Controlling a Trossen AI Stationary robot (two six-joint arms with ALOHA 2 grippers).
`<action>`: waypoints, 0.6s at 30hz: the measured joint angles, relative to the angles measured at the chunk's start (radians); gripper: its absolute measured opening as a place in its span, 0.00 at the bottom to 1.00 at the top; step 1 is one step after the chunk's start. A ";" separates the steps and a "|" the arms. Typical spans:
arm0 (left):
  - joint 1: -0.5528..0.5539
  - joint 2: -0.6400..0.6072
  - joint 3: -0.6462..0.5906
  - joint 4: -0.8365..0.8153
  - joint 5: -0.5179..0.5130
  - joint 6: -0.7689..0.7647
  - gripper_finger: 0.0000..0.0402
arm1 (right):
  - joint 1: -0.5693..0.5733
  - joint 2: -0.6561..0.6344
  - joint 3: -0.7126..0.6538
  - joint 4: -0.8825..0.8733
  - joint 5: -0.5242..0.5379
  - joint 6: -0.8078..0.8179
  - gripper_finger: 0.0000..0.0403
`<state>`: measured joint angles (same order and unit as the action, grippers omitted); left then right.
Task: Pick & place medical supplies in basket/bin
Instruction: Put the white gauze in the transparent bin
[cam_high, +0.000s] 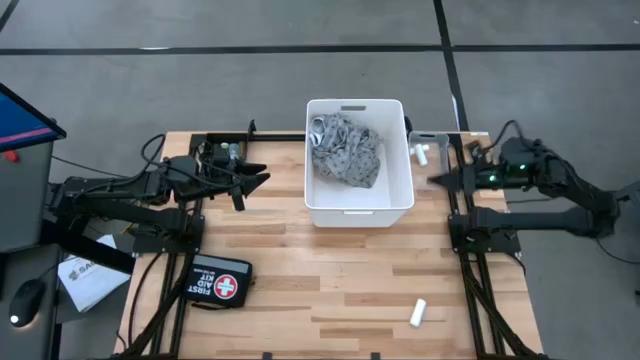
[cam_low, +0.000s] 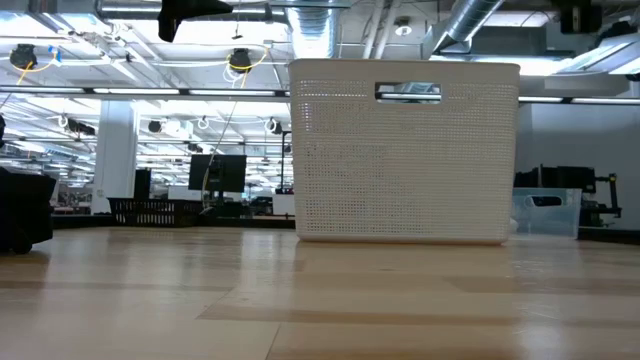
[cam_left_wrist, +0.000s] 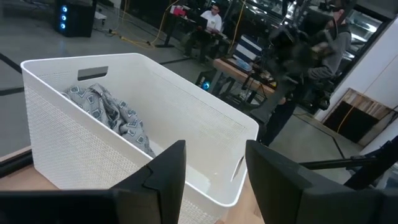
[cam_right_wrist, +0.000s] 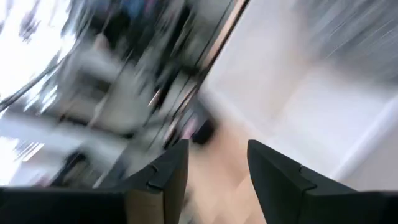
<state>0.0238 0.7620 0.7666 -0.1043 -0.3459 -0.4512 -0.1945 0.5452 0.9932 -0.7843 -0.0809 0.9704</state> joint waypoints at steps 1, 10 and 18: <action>0.000 0.000 0.000 0.000 -0.001 -0.001 0.39 | 0.047 0.024 0.000 0.022 -0.037 0.033 0.39; 0.000 0.000 0.000 0.000 -0.003 -0.037 0.39 | 0.451 0.292 0.024 0.021 -0.300 0.291 0.35; 0.000 0.000 0.000 -0.003 -0.003 -0.045 0.39 | 0.819 0.520 0.091 0.021 -0.219 0.415 0.35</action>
<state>0.0238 0.7620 0.7666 -0.1076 -0.3489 -0.4957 0.6247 1.0654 1.0838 -0.7635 -0.2995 1.3853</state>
